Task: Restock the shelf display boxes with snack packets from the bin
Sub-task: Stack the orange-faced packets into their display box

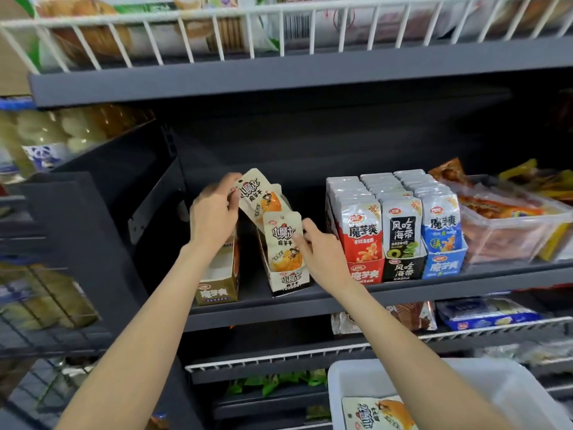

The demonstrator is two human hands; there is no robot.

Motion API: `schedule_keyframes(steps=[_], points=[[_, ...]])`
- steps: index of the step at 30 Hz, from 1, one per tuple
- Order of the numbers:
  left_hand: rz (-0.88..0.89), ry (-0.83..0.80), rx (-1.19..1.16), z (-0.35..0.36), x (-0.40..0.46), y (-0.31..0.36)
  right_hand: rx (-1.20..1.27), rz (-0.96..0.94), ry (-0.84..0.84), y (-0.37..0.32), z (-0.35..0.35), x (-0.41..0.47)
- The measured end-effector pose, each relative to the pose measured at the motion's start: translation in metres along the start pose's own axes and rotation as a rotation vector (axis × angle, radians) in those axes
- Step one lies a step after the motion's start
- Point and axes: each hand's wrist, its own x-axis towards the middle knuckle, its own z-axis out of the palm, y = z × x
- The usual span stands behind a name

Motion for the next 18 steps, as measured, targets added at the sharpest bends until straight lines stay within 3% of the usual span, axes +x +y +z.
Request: schedule_keyframes(steps=[5,9,14,16,18], points=[[0.102,0.002,0.042,0.0,0.001,0.014,-0.002,-0.029,-0.029,-0.002,-0.015,-0.02],[0.215,0.166,0.099,0.004,0.003,0.022,-0.024,-0.027,-0.018,-0.004,-0.023,-0.032],[-0.027,-0.279,0.05,0.018,0.004,0.03,-0.086,-0.007,0.002,-0.007,-0.022,-0.028],[-0.079,-0.337,0.001,0.026,0.002,0.024,-0.088,0.006,0.009,-0.01,-0.022,-0.027],[-0.098,-0.284,-0.096,0.032,0.0,0.02,-0.043,0.029,0.033,-0.014,-0.024,-0.024]])
